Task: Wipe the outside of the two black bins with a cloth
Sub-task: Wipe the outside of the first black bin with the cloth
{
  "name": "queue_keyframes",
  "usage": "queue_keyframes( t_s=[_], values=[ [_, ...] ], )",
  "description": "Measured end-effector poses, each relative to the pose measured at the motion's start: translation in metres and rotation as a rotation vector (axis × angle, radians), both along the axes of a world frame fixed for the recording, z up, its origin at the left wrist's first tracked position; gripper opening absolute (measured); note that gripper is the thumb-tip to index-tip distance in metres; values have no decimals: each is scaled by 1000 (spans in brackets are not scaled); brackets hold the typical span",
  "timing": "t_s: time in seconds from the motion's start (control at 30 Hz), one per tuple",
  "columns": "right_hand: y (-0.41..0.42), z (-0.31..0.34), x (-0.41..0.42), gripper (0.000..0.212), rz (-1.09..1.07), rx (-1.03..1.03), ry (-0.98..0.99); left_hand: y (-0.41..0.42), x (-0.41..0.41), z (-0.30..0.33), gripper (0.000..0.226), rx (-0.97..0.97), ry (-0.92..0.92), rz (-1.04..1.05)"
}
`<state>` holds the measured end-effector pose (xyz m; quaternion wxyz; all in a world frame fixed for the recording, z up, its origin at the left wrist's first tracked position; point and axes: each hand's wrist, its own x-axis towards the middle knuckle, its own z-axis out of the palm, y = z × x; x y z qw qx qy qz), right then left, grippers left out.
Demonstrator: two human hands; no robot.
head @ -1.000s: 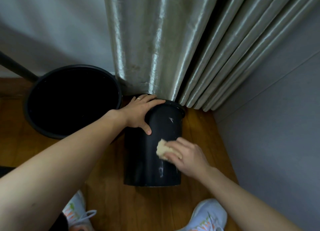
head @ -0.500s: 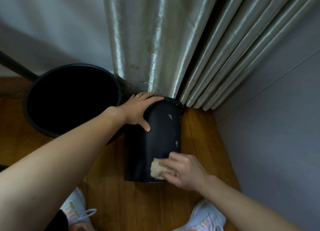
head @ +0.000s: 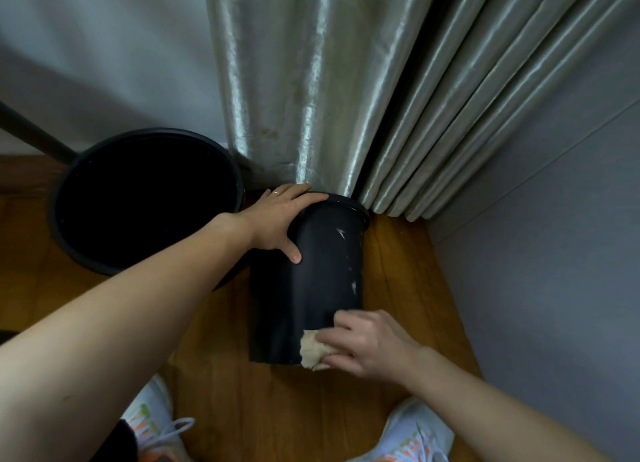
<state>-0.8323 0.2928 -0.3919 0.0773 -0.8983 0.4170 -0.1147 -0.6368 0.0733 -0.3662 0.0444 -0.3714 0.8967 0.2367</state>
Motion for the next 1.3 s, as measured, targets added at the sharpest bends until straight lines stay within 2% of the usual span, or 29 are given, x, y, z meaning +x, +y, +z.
queue_keyframes(
  t_s=[0.17, 0.23, 0.37, 0.5, 0.67, 0.83, 1.1, 1.17, 1.3],
  values=[
    [-22, 8, 4, 34, -428, -4, -152, 0, -1, 0, 129, 0, 5, -2],
    [-14, 2, 8, 34, -380, 12, -161, 0, 2, 1, 129, 11, 12, 9],
    [4, -5, 8, 31, -135, 51, -102, 3, 1, 11, 128, 37, -14, 26],
    [4, -3, 11, 34, -172, 85, -145, 16, -19, 29, 112, 97, -16, 119],
    [5, -3, 14, 34, -218, 120, -182, 14, -30, 33, 119, 125, -86, 169],
    [6, -4, 16, 35, -277, 91, -177, 10, -20, 25, 115, 159, 57, 164],
    [0, -2, 10, 32, -132, 75, -107, 8, -3, 22, 125, 169, -10, 110],
    [-19, 4, 10, 32, -242, 71, -103, 8, -2, 21, 126, 155, -1, 110],
    [-70, 23, 13, 34, -597, 107, -156, 10, -2, 19, 126, 141, -10, 96]
  ],
)
